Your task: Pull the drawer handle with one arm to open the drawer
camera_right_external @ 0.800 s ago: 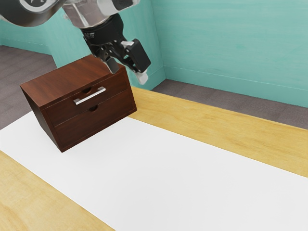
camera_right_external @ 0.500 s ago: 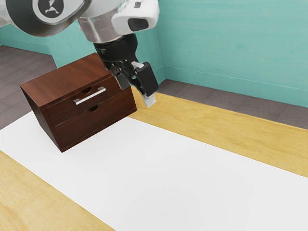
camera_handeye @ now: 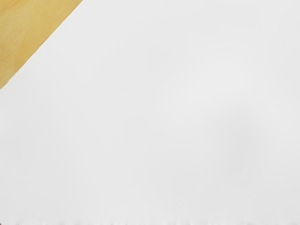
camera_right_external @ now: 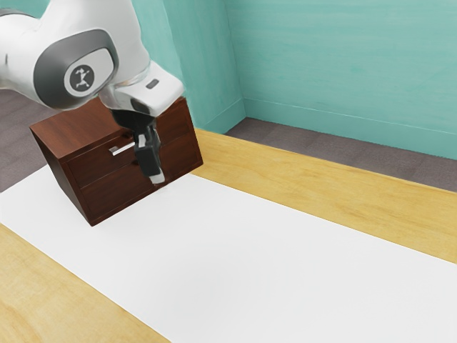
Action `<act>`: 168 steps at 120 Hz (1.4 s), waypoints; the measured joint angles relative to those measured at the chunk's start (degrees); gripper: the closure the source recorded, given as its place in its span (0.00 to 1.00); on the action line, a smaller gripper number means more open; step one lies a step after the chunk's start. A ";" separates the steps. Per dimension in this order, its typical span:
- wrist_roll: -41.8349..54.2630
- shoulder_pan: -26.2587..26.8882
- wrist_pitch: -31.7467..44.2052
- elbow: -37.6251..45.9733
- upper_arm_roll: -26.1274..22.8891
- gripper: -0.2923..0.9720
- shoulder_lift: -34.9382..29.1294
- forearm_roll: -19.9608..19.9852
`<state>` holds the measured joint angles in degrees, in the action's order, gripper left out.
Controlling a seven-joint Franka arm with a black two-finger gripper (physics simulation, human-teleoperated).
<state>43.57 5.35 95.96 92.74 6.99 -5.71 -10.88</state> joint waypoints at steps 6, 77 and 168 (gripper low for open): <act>2.21 -0.30 1.50 0.02 1.56 0.23 0.13 -0.33; 5.15 -1.17 7.55 0.11 11.14 0.23 3.04 -1.46; 0.57 0.80 13.93 -2.51 16.17 0.23 10.00 -1.25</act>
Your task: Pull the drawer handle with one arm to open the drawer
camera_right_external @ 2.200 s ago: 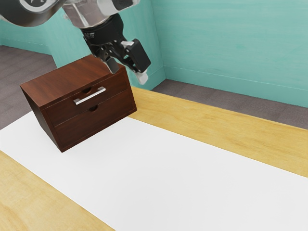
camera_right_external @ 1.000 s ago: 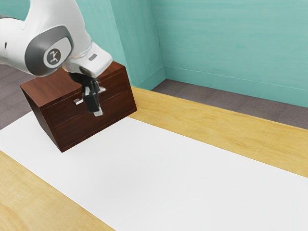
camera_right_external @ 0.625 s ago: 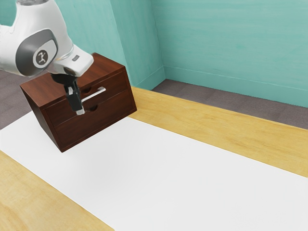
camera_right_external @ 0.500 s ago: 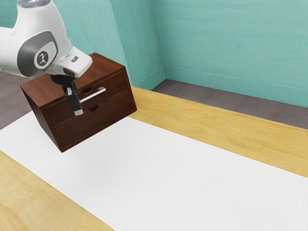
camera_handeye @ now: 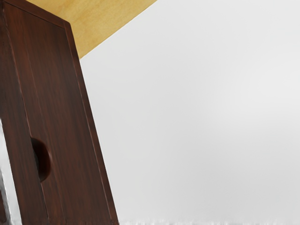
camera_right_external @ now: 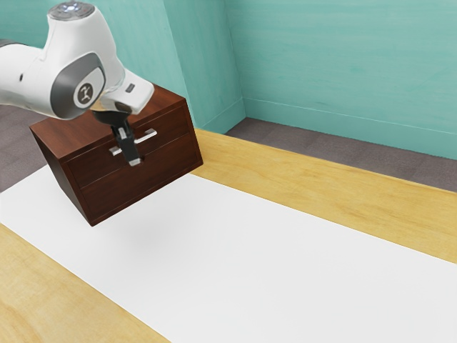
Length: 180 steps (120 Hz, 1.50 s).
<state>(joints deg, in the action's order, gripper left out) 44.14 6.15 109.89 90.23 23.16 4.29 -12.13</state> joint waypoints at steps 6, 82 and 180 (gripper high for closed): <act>-0.57 -0.77 0.22 -0.07 0.24 0.23 0.02 0.03; -4.87 -4.81 1.44 -1.09 1.25 0.23 1.14 -0.13; -6.35 -6.45 8.47 -1.07 0.69 0.39 6.06 3.09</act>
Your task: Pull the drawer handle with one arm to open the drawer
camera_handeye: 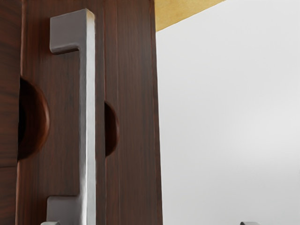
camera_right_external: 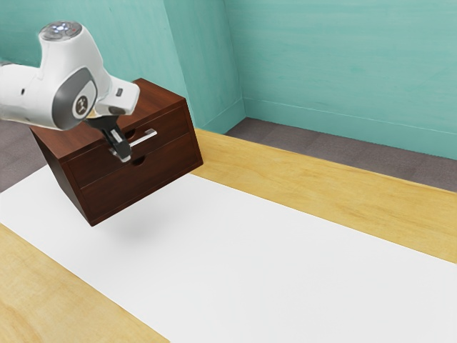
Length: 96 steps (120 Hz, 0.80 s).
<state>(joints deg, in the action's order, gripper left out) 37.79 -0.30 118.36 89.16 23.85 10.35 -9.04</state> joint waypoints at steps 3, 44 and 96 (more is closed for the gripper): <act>-0.01 0.01 0.09 -0.17 -0.01 0.39 0.35 0.18; -0.07 -0.10 0.84 -3.16 -0.11 0.39 3.45 1.54; -0.21 -4.84 1.42 -5.36 -4.73 0.31 7.16 3.69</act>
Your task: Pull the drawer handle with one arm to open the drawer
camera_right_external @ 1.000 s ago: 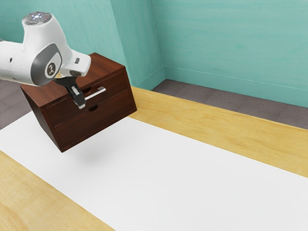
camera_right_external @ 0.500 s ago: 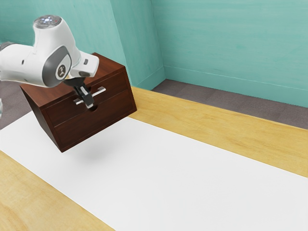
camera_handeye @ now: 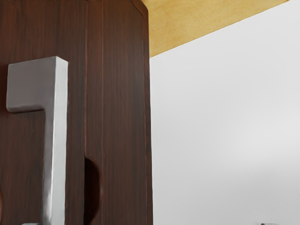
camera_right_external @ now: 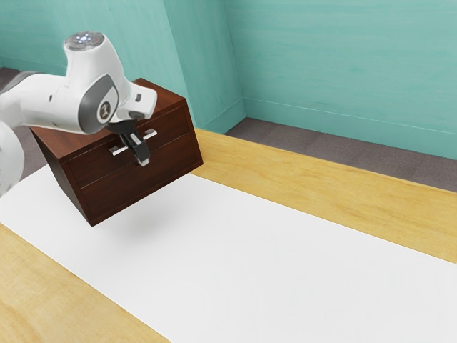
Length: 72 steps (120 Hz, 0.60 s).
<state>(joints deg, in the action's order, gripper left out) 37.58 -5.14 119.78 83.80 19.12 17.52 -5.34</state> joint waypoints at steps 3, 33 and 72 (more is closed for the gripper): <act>-0.01 -0.21 0.03 -0.01 -0.30 0.31 0.04 0.02; -0.09 -0.68 0.53 0.96 -2.82 0.34 -0.51 0.03; -0.31 -0.66 0.71 6.06 -5.24 0.39 -4.69 -0.20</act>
<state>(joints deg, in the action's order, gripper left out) 37.27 -5.80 120.49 89.86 13.87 12.82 -5.54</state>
